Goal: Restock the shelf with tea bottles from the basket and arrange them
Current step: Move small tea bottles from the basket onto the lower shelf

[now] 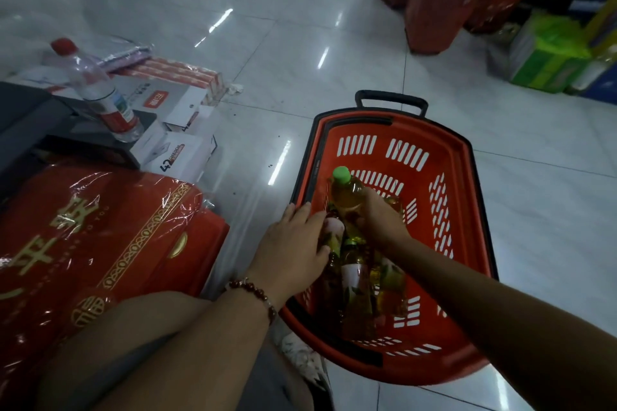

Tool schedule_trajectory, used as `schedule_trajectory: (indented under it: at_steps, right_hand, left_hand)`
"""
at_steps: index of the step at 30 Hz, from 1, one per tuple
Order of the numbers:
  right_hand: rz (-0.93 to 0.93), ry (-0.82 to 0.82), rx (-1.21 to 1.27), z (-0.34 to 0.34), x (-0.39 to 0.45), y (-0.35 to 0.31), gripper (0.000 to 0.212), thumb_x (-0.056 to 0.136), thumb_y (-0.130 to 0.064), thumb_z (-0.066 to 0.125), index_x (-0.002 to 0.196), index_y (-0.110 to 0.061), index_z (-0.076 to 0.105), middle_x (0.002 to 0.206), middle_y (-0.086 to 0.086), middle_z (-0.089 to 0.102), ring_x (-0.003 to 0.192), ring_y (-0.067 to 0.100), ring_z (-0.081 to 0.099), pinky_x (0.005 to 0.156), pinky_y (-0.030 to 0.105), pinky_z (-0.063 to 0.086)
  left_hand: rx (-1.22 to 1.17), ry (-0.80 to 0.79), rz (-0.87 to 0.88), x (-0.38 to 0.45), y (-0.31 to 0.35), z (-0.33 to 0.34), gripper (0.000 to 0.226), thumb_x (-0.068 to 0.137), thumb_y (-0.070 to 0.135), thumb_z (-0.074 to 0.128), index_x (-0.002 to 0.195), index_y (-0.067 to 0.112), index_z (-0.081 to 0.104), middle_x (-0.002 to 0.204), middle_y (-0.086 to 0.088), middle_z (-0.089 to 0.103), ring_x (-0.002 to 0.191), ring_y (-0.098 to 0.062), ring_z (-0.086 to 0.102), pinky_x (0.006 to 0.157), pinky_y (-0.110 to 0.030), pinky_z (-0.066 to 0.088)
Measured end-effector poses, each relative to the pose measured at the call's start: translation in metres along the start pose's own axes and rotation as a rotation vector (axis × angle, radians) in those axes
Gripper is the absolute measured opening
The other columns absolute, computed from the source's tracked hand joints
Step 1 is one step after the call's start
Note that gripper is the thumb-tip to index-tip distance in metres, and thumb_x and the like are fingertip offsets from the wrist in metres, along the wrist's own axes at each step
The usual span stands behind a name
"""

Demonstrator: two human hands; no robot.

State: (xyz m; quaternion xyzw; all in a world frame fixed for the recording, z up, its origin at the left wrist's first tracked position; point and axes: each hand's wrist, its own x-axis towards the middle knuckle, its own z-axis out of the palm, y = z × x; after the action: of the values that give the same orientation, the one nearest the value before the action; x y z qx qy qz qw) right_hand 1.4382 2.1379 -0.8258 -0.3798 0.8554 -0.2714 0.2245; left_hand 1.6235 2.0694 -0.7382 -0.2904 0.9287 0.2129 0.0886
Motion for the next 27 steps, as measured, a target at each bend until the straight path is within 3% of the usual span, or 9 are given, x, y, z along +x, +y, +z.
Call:
schedule_trajectory:
  at_steps: [3, 6, 8, 10, 15, 19, 21, 23, 27]
  right_hand:
    - [-0.019, -0.033, 0.233, -0.014, -0.015, -0.022, 0.040, 0.088, -0.026, 0.067, 0.124, -0.020, 0.050, 0.112, -0.002, 0.065, 0.099, 0.013, 0.065, 0.087, 0.042, 0.057]
    - [-0.035, -0.068, 0.382, -0.033, -0.033, -0.046, 0.034, 0.090, -0.030, 0.066, 0.119, -0.019, 0.052, 0.106, -0.009, 0.064, 0.094, 0.004, 0.064, 0.077, 0.023, 0.055]
    - [-0.052, -0.089, 0.444, -0.048, -0.048, -0.061, 0.018, 0.094, -0.028, 0.061, 0.110, -0.023, 0.054, 0.100, -0.009, 0.065, 0.086, 0.001, 0.065, 0.067, 0.015, 0.050]
    - [-0.043, -0.116, 0.501, -0.063, -0.061, -0.072, 0.003, 0.098, -0.031, 0.055, 0.097, -0.028, 0.055, 0.095, -0.005, 0.068, 0.077, 0.002, 0.067, 0.061, 0.015, 0.051]
    - [-0.108, -0.145, 0.524, -0.087, -0.087, -0.096, 0.025, 0.100, -0.039, 0.049, 0.104, -0.018, 0.061, 0.091, 0.001, 0.069, 0.079, 0.011, 0.069, 0.064, 0.020, 0.054]
    - [-0.139, -0.157, 0.538, -0.100, -0.101, -0.110, 0.034, 0.098, -0.040, 0.053, 0.112, -0.010, 0.062, 0.100, 0.009, 0.070, 0.090, 0.019, 0.071, 0.079, 0.034, 0.061]
    - [-0.152, -0.164, 0.545, -0.106, -0.110, -0.118, 0.031, 0.098, -0.040, 0.054, 0.109, -0.011, 0.061, 0.091, 0.002, 0.068, 0.074, 0.001, 0.069, 0.063, 0.019, 0.056]
    - [-0.164, -0.174, 0.526, -0.112, -0.118, -0.126, 0.030, 0.099, -0.042, 0.051, 0.106, -0.014, 0.061, 0.087, -0.004, 0.065, 0.066, -0.007, 0.065, 0.055, 0.010, 0.048]
    - [-0.187, -0.204, 0.519, -0.127, -0.131, -0.141, 0.046, 0.098, -0.051, 0.046, 0.124, -0.016, 0.061, 0.109, -0.005, 0.066, 0.097, 0.007, 0.064, 0.077, 0.021, 0.052]
  left_hand:
    - [-0.023, 0.045, 0.007, -0.005, 0.011, -0.007, 0.063, 0.102, 0.042, 0.047, 0.156, 0.025, 0.021, 0.164, 0.000, 0.021, 0.152, -0.023, 0.015, 0.121, -0.043, 0.017]
    - [-0.086, 0.113, 0.016, -0.011, 0.024, -0.013, 0.066, 0.101, 0.041, 0.051, 0.157, 0.025, 0.019, 0.161, 0.002, 0.028, 0.147, -0.020, 0.028, 0.118, -0.041, 0.028]
    - [-0.230, 0.142, 0.010, -0.016, 0.033, -0.016, 0.072, 0.099, 0.038, 0.056, 0.157, 0.030, 0.013, 0.156, 0.005, 0.036, 0.137, -0.017, 0.044, 0.100, -0.029, 0.043]
    - [-0.384, 0.165, -0.013, -0.020, 0.041, -0.019, 0.079, 0.099, 0.037, 0.057, 0.157, 0.038, 0.004, 0.153, 0.008, 0.040, 0.131, -0.015, 0.050, 0.084, -0.020, 0.042]
    - [-0.685, 0.258, -0.061, -0.027, 0.052, -0.027, 0.076, 0.096, 0.049, 0.056, 0.153, 0.050, 0.006, 0.154, 0.007, 0.041, 0.135, -0.020, 0.049, 0.102, -0.045, 0.050]
    - [-0.864, 0.334, -0.071, -0.040, 0.054, -0.041, 0.058, 0.095, 0.048, 0.059, 0.145, 0.044, 0.031, 0.129, 0.015, 0.054, 0.118, -0.012, 0.055, 0.091, -0.034, 0.052]
    - [-0.962, 0.355, -0.095, -0.047, 0.052, -0.047, 0.049, 0.092, 0.046, 0.063, 0.136, 0.043, 0.042, 0.119, 0.013, 0.060, 0.110, -0.012, 0.061, 0.085, -0.031, 0.054]
    - [-1.095, 0.335, -0.136, -0.054, 0.050, -0.051, 0.050, 0.088, 0.045, 0.069, 0.133, 0.035, 0.049, 0.118, 0.005, 0.066, 0.106, -0.018, 0.066, 0.087, -0.040, 0.058]
    - [-1.389, 0.319, -0.124, -0.066, 0.042, -0.060, 0.049, 0.083, 0.036, 0.074, 0.126, 0.025, 0.054, 0.113, -0.007, 0.070, 0.093, -0.025, 0.074, 0.076, -0.043, 0.062]
